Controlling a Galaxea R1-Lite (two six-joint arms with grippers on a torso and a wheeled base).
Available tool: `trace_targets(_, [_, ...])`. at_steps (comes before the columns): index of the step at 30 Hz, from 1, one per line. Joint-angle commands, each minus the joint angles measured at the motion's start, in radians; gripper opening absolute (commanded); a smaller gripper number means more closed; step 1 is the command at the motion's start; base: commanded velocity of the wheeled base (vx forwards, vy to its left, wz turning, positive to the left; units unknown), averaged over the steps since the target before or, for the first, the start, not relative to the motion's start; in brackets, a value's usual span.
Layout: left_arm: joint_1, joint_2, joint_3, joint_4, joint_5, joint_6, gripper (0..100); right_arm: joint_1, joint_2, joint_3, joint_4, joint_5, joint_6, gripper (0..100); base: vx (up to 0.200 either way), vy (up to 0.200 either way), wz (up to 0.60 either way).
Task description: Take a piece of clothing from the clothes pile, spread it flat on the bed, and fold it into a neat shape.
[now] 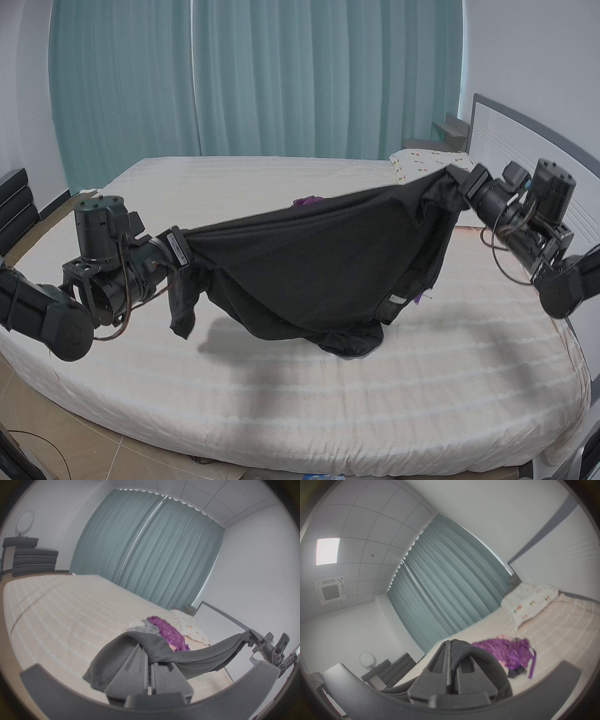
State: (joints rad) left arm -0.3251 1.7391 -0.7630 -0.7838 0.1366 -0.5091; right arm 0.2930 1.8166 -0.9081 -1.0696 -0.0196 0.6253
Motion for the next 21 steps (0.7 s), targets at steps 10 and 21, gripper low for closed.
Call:
trace_targets(10, [-0.057,0.036,0.221,-0.002,-0.005,-0.213,0,0.018,0.135,0.341,-0.193,0.003,0.114,0,0.000,0.000,0.00])
trace_targets(21, [-0.068,0.065,0.315,-0.101,-0.015,-0.213,0,0.032,0.133,0.379,-0.202,-0.002,0.226,0,0.000,0.000,0.00])
